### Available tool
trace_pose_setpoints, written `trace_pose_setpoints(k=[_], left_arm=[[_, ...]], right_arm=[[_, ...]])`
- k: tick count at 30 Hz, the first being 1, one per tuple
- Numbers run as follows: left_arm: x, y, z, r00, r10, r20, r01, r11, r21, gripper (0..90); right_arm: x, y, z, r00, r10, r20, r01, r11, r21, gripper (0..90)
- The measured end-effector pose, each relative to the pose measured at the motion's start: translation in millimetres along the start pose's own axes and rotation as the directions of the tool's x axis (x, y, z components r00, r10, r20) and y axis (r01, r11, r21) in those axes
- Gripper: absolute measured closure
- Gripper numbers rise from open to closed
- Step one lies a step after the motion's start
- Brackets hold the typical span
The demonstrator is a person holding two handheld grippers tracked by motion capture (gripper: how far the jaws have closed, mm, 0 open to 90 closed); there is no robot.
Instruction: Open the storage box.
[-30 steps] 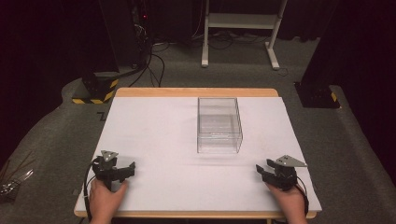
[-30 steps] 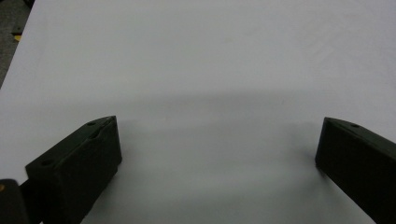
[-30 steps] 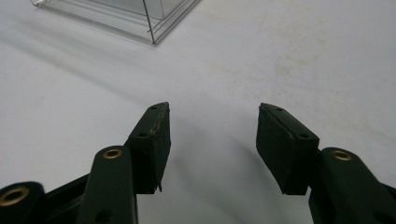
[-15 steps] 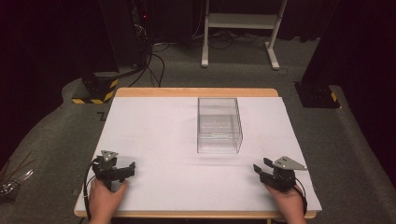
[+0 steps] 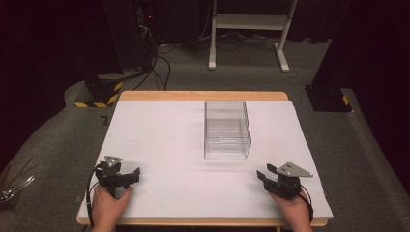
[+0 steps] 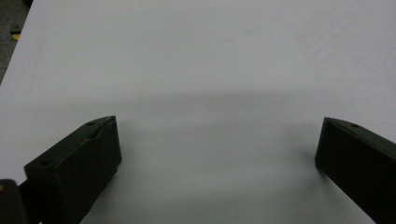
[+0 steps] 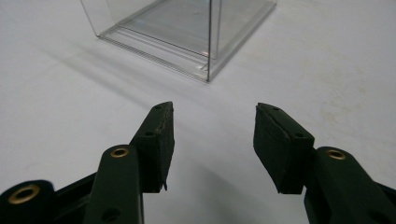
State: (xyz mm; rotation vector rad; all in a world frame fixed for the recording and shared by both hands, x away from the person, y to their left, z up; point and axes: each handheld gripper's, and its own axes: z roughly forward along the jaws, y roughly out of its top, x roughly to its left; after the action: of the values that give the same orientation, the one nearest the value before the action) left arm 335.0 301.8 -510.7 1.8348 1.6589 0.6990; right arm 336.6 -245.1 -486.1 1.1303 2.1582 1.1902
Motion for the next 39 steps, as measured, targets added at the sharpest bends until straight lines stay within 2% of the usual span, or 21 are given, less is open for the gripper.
trace_pose_setpoints(k=[8, 9, 11, 16, 20, 27, 39], left_arm=[[0.0, 0.0, 0.0, 1.0, 0.0, 0.0, 0.0, 1.0, 0.0, 0.4], [0.0, 0.0, 0.0, 1.0, 0.0, 0.001, 0.0, 1.0, 0.0, 0.4], [0.0, 0.0, 0.0, 1.0, 0.0, 0.001, 0.0, 1.0, 0.0, 0.4], [0.1, 0.0, 0.0, 1.0, 0.0, 0.001, 0.0, 1.0, 0.0, 0.4], [0.0, 0.0, 0.0, 1.0, 0.0, 0.001, 0.0, 1.0, 0.0, 0.4], [0.1, 0.0, 0.0, 1.0, 0.0, 0.001, 0.0, 1.0, 0.0, 0.4], [0.0, 0.0, 0.0, 1.0, 0.0, 0.001, 0.0, 1.0, 0.0, 0.4]], right_arm=[[11.1, 3.8, 1.9, 0.999, -0.042, -0.017, 0.042, 0.999, -0.009, 50.1], [15.0, 4.5, 2.7, 0.9975, -0.064, -0.03, 0.063, 0.998, -0.021, 50.7], [17.4, 5.0, 3.8, 0.9964, -0.076, -0.037, 0.075, 0.997, -0.023, 51.6], [22.5, 9.6, 6.4, 0.9981, -0.046, -0.041, 0.045, 0.999, -0.029, 54.4], [24.4, 14.9, 8.6, 0.9972, -0.019, -0.073, 0.018, 1.0, -0.016, 52.6], [23.7, 23.0, 13.4, 0.9939, -0.012, -0.109, 0.012, 1.0, -0.005, 49.3], [28.3, 45.8, 26.0, 0.9883, -0.02, -0.152, 0.014, 0.999, -0.038, 44.3]])
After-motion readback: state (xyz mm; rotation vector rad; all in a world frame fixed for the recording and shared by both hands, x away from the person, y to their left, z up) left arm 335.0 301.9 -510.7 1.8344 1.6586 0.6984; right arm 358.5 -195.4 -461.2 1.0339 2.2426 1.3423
